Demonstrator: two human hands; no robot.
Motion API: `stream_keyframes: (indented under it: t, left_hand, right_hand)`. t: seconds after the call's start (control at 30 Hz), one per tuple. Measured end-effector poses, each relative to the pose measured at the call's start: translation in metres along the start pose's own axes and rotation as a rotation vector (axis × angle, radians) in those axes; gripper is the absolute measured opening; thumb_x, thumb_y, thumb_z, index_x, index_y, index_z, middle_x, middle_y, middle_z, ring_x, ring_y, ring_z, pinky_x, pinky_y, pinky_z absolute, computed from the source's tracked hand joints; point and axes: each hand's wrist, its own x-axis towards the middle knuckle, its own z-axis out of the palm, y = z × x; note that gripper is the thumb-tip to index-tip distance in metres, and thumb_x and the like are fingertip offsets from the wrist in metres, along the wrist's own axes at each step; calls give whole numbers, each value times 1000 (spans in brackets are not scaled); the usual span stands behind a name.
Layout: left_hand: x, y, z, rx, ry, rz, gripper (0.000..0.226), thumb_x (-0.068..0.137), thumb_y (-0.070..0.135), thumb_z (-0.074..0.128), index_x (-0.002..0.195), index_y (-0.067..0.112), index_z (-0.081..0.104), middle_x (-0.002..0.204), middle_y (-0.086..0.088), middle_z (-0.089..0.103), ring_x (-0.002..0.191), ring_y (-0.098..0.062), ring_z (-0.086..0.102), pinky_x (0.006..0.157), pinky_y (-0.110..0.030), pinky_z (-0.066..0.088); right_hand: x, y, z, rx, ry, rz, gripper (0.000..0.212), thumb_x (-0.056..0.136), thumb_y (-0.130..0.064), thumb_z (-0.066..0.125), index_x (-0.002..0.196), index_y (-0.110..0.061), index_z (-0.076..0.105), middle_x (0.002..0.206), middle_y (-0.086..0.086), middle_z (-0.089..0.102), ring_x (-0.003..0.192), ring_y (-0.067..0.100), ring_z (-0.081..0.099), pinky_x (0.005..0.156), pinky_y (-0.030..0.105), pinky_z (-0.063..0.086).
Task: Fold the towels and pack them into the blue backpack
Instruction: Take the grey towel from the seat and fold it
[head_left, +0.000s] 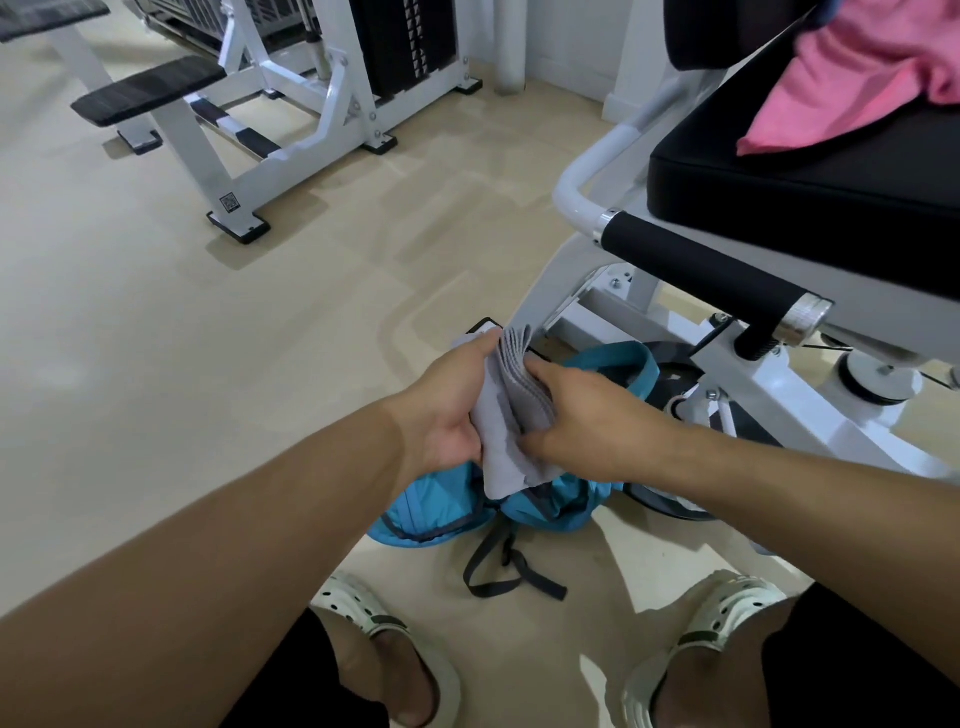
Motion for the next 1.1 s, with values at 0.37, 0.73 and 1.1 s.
stream_keyframes:
  t: [0.37, 0.73, 1.1]
  left_hand:
    - [-14, -3, 7, 93, -127, 37, 44, 102, 42, 48, 124, 12, 70, 118, -13, 74, 101, -31, 71, 90, -54, 57]
    - [-3, 32, -48, 716, -173, 277, 76, 74, 10, 89, 141, 21, 55, 129, 0, 69, 114, -16, 68, 98, -36, 56]
    - [-4, 36, -49, 759, -142, 516, 39, 79, 21, 83, 109, 2, 64, 101, -6, 78, 89, -11, 71, 76, -23, 56]
  right_hand:
    - [-14, -4, -3, -82, 27, 2, 52, 75, -37, 76, 117, -23, 48, 93, -8, 57, 89, 19, 57, 67, 37, 46]
    - [-2, 7, -46, 91, -90, -45, 69, 83, -4, 61, 145, -32, 52, 127, -13, 65, 114, 8, 63, 92, 23, 54]
    - [-3, 11, -51, 114, -167, -111, 62, 85, -32, 69, 142, -43, 49, 122, -16, 66, 107, 3, 63, 93, 31, 55]
